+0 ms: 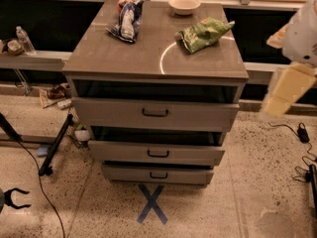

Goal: Move green jalapeno chip bag near blue chip bag

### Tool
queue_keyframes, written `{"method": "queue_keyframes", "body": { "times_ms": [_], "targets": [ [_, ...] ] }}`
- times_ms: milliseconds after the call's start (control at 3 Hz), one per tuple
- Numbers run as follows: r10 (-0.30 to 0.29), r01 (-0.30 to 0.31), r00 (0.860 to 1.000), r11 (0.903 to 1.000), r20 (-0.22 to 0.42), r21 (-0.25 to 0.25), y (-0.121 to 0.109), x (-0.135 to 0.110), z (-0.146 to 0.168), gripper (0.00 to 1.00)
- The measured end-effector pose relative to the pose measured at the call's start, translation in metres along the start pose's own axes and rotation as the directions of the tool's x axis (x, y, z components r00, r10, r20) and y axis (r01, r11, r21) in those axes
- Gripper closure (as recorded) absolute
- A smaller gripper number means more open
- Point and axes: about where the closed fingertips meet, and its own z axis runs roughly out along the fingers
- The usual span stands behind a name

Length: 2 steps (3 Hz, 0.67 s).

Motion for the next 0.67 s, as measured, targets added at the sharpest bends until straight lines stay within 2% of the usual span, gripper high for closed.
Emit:
{"method": "queue_keyframes", "body": {
  "times_ms": [333,667],
  "targets": [
    [0.074,-0.077,0.992,0.9967,0.097,0.025,-0.049,-0.014,0.035,0.0],
    [0.207,-0.234,0.941,0.9694,0.269,0.074,-0.117,-0.024,0.061,0.0]
  ]
}}
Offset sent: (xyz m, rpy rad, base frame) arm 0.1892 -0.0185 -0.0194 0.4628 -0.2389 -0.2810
